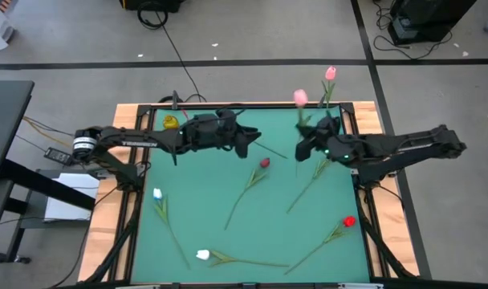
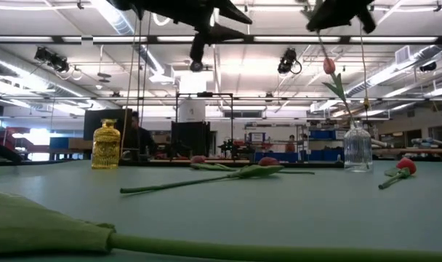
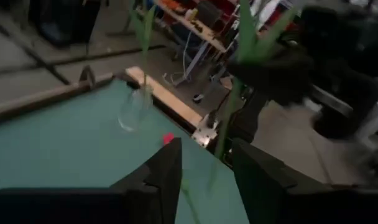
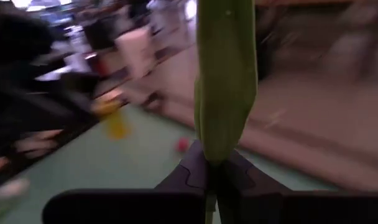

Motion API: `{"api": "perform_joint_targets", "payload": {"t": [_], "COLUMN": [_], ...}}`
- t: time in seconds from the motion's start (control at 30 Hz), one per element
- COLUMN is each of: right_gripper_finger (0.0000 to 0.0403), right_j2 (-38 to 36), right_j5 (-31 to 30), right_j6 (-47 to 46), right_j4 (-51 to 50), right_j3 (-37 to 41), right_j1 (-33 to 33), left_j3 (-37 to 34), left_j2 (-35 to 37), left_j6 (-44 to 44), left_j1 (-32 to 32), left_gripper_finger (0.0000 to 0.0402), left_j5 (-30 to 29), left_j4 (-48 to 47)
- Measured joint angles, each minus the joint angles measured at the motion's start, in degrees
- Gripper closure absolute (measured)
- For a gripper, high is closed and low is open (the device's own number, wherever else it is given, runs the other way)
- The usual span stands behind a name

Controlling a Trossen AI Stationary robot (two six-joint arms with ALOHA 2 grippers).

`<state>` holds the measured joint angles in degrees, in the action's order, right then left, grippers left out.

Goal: Sort flowers into vase by color
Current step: Put the pink flower into the transparent vase

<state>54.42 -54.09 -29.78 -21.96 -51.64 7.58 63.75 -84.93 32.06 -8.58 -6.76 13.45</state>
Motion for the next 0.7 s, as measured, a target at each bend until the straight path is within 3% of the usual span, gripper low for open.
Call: {"api": "perform_joint_targets", "payload": {"t": [0.17,0.33,0.5,0.7], "right_gripper_finger": [0.0386,0.0386,0.0387,0.0387], "right_j2": [-3.54,-7.89,-12.65,-12.85], "right_j5": [-18.11,-34.80,-35.93,-35.89], "right_j6": [11.36,8.00,-4.15,-6.12], "right_j4": [-3.06,-8.51,-13.92,-11.79], "right_j3": [0.25,3.65,9.55,11.85], "right_j1": [1.22,0.40,-5.14,-12.98], "left_j3": [0.00,-0.02,-0.02,-0.02], "left_j2": [3.23,4.31,4.37,4.37], "left_j6": [-3.34,-4.73,-6.11,-10.32], "left_j1": [-1.04,-2.09,-2.39,-3.58], "left_gripper_finger": [0.0249,0.0249,0.0249,0.0249], "left_j5": [-1.03,-1.34,-1.52,-1.57], "left_j4": [-6.18,-11.44,-12.62,-17.64]}}
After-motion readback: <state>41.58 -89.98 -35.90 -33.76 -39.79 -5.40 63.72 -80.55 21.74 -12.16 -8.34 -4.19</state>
